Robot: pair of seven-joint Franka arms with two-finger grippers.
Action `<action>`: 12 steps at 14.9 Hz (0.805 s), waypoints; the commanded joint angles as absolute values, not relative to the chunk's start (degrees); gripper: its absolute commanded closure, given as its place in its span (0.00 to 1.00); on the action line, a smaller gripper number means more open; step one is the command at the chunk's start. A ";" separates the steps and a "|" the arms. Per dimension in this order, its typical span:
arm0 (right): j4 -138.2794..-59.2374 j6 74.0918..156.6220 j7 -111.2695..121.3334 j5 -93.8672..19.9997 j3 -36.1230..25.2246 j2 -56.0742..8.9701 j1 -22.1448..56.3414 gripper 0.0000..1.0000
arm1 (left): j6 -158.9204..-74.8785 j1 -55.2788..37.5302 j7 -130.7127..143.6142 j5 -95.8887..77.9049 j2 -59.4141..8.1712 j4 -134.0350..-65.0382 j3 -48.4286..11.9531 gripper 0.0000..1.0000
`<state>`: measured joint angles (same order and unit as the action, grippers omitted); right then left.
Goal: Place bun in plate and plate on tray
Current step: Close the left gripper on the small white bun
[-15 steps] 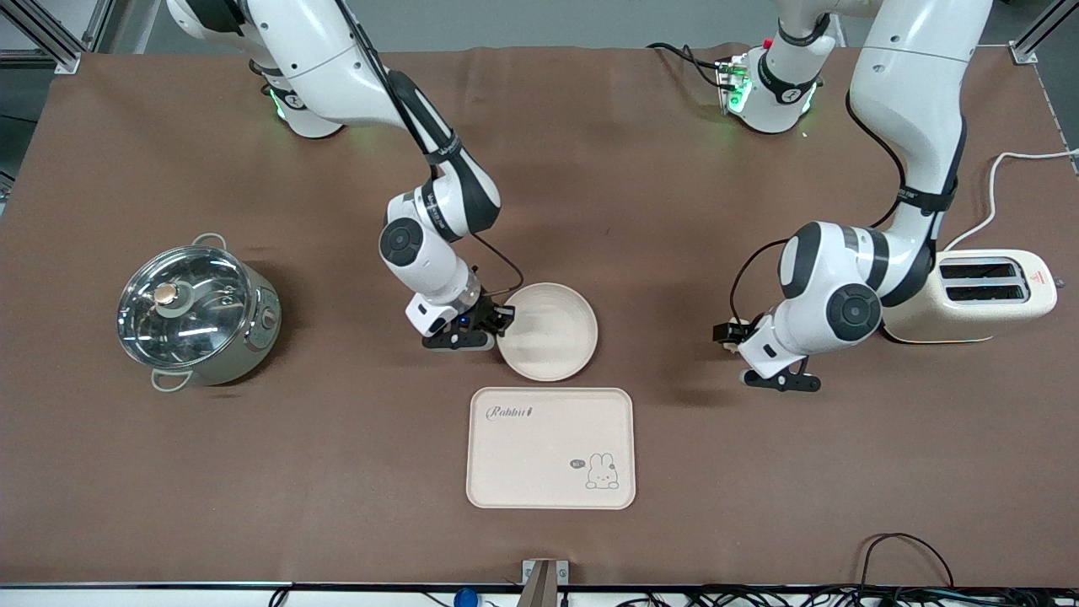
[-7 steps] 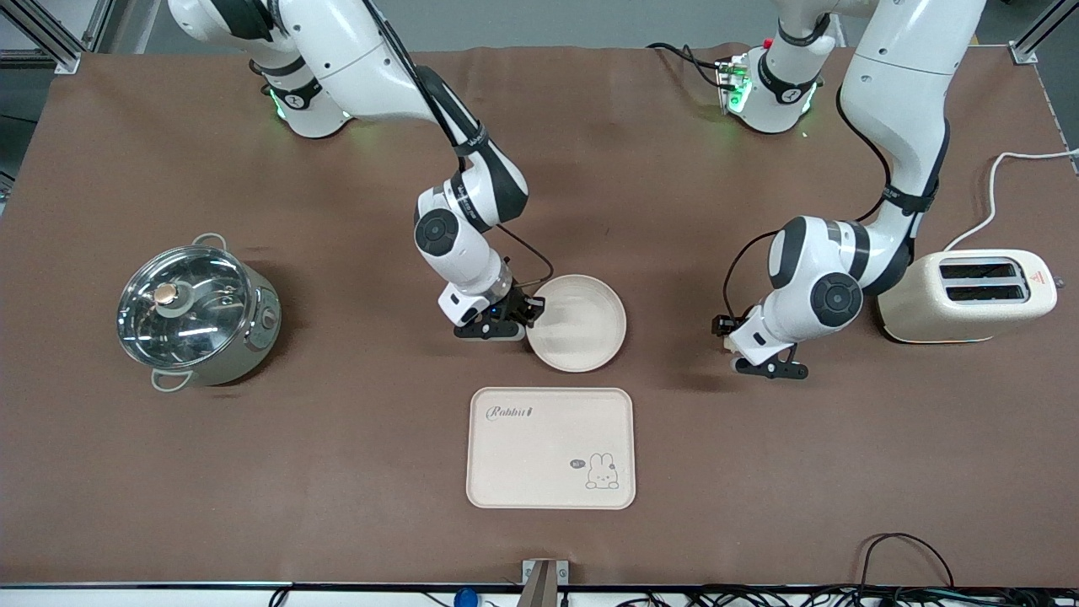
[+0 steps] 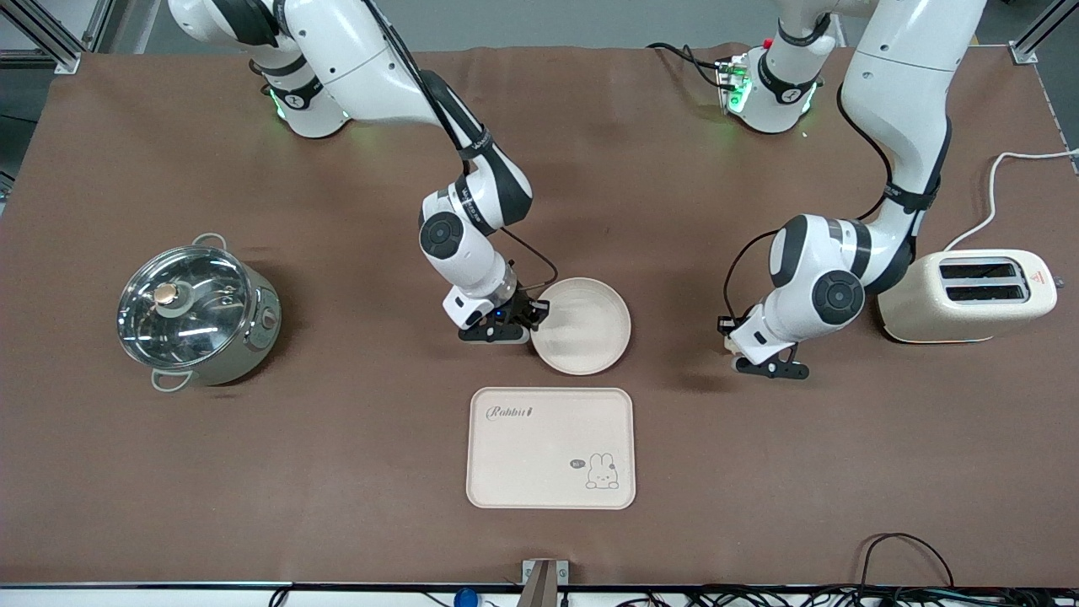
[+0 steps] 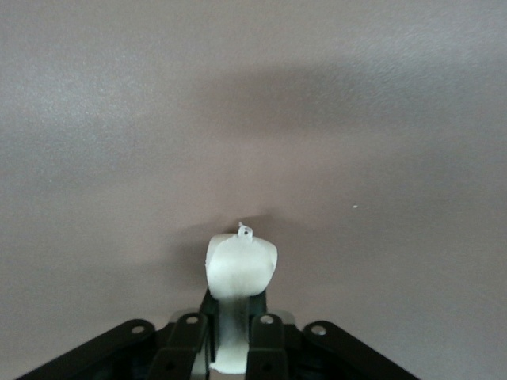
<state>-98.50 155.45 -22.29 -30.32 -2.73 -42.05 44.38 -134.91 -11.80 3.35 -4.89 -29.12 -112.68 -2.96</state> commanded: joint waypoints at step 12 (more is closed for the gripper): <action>-97.91 155.65 -22.85 -31.03 -3.25 -43.15 44.65 1.00 | -120.59 -17.39 17.37 -5.36 -28.47 -97.92 -4.75 0.94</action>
